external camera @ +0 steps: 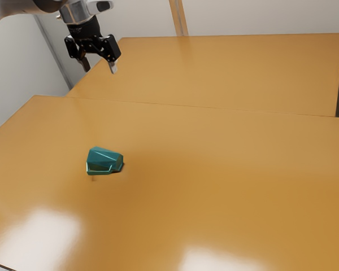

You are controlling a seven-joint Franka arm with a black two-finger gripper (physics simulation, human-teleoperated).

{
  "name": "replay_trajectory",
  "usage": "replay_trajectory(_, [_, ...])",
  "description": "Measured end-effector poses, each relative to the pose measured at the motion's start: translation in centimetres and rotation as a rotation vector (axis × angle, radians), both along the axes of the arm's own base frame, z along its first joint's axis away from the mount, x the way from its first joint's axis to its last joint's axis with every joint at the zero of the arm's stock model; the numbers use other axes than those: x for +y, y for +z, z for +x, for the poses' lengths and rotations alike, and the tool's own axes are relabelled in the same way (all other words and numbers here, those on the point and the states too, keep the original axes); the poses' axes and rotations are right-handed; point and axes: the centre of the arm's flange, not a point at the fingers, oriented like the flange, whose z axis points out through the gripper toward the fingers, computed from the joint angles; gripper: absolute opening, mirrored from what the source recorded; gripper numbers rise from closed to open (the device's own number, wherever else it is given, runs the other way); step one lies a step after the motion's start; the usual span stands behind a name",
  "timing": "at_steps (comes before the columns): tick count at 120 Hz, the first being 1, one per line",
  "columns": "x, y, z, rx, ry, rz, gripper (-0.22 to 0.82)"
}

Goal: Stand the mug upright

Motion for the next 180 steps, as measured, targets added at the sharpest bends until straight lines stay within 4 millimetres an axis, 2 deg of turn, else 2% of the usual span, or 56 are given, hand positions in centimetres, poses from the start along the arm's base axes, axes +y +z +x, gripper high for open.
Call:
replay_trajectory(16, [0.0,0.0,-0.1,0.002,-0.017,-0.007,0.60])
replay_trajectory(24, [0.4,-0.2,-1.1,0.013,-0.006,-0.005,0.60])
replay_trajectory(37, [3.8,-1.6,-3.0,0.038,0.071,-0.014,0.60])
replay_trajectory(51, [9.1,-3.0,-3.5,0.037,0.149,-0.074,0.60])
replay_trajectory(59, [13.2,-6.3,-3.1,0.073,0.197,-0.140,0.60])
replay_trajectory(70, [20.6,-11.8,-3.6,0.105,0.296,-0.266,0.60])
replay_trajectory(75, [23.4,-14.5,-4.0,0.111,0.333,-0.332,0.60])
replay_trajectory(81, [25.5,-17.1,-4.2,0.106,0.351,-0.396,0.60])
replay_trajectory(89, [27.2,-19.9,-4.1,0.089,0.351,-0.464,0.60])
replay_trajectory(99, [28.1,-24.2,-4.2,0.084,0.348,-0.553,0.60])
replay_trajectory(109, [27.9,-28.9,-4.9,0.096,0.344,-0.636,0.60])
replay_trajectory(122, [28.6,-33.0,-5.4,0.076,0.334,-0.726,0.60])
replay_trajectory(142, [28.6,-34.4,-5.3,0.003,0.276,-0.828,0.60])
replay_trajectory(157, [27.9,-35.9,-6.0,-0.027,0.249,-0.893,0.60])
replay_trajectory(180, [27.5,-36.3,-5.9,-0.088,0.207,-0.942,0.60])
